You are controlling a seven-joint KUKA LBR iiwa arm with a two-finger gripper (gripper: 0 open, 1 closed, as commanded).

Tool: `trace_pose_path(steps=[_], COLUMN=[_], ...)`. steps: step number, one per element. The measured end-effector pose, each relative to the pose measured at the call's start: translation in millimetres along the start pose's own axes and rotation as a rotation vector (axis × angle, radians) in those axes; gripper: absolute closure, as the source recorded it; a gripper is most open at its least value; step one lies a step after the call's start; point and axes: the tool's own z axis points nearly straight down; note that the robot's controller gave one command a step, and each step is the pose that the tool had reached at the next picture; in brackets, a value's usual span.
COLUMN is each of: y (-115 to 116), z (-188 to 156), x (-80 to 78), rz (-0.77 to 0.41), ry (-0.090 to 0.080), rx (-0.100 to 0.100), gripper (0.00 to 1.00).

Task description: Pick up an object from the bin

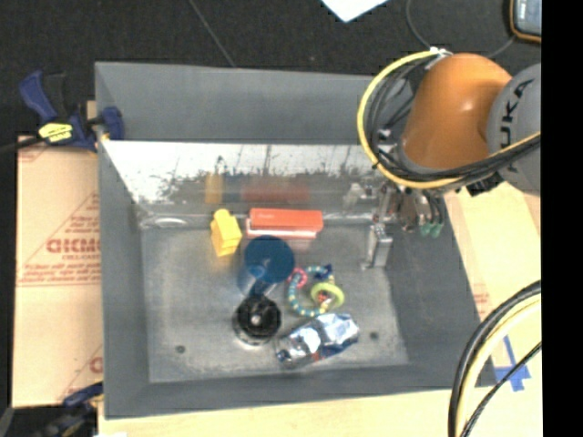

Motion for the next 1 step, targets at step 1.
trace_pose_path(steps=[1], y=[34.1], z=[-80.4], x=[10.5], rz=[0.029], ry=[-0.002], rx=[-0.002], gripper=[0.0])
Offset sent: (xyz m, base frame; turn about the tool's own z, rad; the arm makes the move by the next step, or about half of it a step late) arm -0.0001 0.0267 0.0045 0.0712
